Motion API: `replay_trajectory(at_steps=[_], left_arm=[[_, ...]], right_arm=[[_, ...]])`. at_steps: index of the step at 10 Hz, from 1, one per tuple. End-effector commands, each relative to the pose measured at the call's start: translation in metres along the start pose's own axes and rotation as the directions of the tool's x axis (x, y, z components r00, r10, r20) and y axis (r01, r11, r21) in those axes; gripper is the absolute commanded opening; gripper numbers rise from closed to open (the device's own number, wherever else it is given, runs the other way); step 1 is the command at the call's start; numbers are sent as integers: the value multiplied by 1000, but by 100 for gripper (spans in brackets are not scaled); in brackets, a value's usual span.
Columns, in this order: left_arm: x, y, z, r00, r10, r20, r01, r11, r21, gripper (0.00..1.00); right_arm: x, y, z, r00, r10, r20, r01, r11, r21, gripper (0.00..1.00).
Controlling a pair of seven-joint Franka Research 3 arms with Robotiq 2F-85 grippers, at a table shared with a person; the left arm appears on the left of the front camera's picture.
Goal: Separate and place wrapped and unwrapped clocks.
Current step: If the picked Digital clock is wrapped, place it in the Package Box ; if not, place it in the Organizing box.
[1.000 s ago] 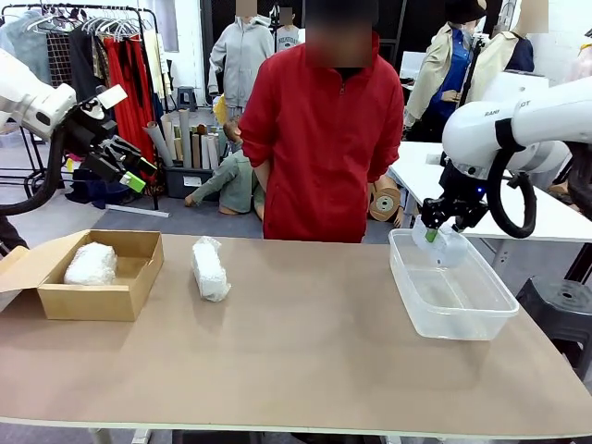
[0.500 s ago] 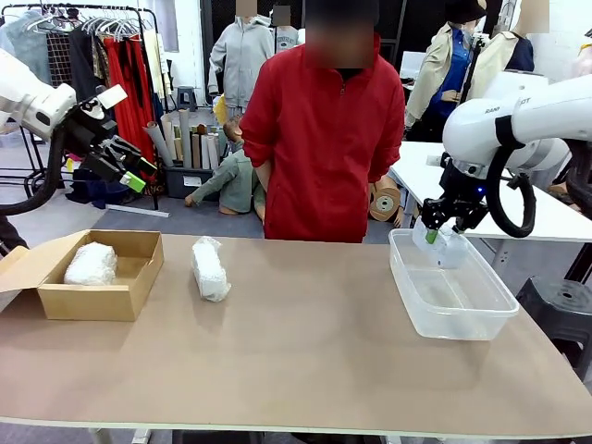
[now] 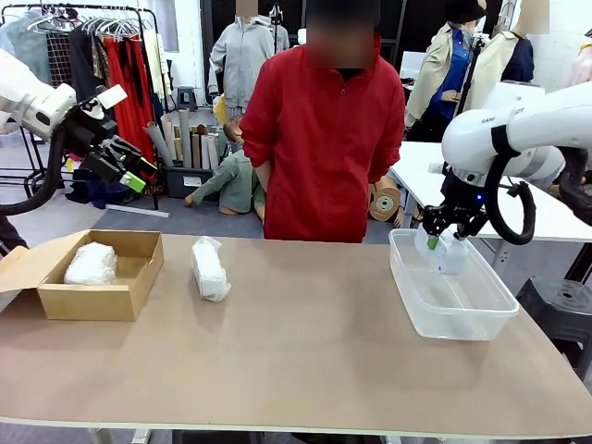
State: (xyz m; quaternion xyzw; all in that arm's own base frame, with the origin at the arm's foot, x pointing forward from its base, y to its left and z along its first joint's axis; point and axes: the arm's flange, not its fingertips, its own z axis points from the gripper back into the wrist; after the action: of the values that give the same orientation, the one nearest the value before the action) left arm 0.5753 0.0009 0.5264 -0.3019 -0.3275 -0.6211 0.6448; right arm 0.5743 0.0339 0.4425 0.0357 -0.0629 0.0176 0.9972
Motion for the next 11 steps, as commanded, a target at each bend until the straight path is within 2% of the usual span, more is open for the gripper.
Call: replay_trajectory(at_steps=[1,7,11], left_arm=[[2,-1,2,1000,-3,1,3,1000,2,100],[2,-1,2,1000,-3,1,3,1000,2,100],[2,-1,2,1000,-3,1,3,1000,2,100]], right_arm=[[15,-5,-15,997,-75,17,76,995,-66,0],[19,-13,-72,994,-106,-26,101,983,-153,0],[15,-17,-86,993,-108,-55,98,983,-155,0]])
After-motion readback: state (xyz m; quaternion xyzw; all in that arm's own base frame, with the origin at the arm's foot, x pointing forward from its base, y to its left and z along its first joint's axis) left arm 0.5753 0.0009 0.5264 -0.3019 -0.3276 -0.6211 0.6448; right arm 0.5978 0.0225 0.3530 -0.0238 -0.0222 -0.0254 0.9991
